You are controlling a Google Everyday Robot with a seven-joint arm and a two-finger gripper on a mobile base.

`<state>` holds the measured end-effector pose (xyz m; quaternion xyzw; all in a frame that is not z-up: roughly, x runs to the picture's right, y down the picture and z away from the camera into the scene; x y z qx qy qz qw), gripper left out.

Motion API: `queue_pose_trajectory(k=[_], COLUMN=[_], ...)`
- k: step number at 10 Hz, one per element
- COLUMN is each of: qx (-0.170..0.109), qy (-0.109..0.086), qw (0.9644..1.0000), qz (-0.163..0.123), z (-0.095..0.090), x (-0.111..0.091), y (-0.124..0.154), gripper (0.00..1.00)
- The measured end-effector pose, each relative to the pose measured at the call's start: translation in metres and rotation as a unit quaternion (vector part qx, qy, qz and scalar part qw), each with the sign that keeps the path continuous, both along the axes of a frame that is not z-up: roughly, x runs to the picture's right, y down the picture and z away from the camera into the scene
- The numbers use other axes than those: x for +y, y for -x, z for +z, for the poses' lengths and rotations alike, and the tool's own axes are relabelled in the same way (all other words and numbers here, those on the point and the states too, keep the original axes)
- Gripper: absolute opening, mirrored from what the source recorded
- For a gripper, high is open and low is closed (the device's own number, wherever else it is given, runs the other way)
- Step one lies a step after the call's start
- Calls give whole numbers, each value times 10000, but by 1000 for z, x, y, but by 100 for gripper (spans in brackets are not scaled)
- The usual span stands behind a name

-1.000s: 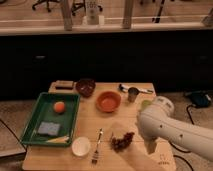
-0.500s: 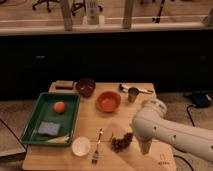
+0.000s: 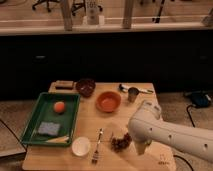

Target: Place grapes in red bowl

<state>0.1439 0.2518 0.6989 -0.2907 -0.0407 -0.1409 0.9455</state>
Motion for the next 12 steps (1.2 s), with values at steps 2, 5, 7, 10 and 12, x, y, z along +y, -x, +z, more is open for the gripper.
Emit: queue_pose_trajectory(k=[2, 5, 7, 10, 12], qx=[-47, -116, -172, -199, -162], qy=[27, 77, 107, 152, 212], qw=[10000, 9999, 9997, 9995, 9991], qz=[26, 60, 105, 183, 338], z=[6, 17, 23, 29, 35], x=[5, 16, 21, 28, 36], y=[6, 11, 13, 12, 9], gripper=[80, 80, 80, 80, 80])
